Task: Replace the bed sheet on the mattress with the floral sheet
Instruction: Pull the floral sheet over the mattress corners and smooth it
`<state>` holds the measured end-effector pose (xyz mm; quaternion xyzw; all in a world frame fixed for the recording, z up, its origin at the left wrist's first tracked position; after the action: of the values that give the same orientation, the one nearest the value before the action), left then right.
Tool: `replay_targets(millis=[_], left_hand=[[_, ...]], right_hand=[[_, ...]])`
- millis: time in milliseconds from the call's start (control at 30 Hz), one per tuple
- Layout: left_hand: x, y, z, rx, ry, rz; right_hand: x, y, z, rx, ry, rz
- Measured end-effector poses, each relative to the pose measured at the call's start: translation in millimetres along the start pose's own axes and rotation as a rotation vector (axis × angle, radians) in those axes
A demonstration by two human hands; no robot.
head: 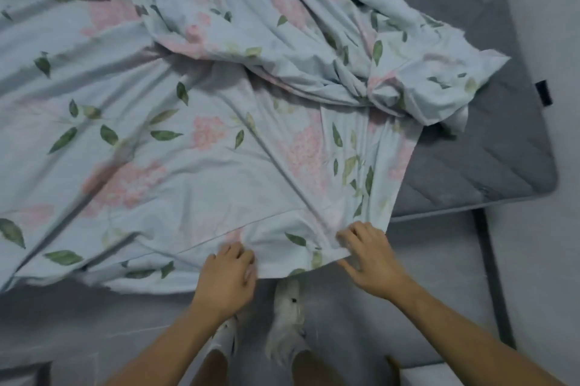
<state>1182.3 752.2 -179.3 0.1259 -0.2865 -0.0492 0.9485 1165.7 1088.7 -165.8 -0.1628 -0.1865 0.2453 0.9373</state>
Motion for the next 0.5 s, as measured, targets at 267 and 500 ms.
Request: replay_targets(millis=[267,500], left_hand=[[-96,125,31,0.017,0.141,-0.041],[-154,211,4,-0.168,0.241,0.128]], right_hand=[[-67,143,65,0.236,0.003,-0.079],[-128,230,96,0.238,0.239,0.131]])
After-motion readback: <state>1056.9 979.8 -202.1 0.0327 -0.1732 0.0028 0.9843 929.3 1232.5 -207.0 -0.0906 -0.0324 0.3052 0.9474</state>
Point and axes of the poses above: each hand's wrist, its own x-axis away from the middle knuckle, its own z-axis out of the back of the hand, y = z × x, the point moved 2 cm from there along -x, towards the middle knuckle, and after that the axes turned 10 degrees about z, right-handed, at the moved point
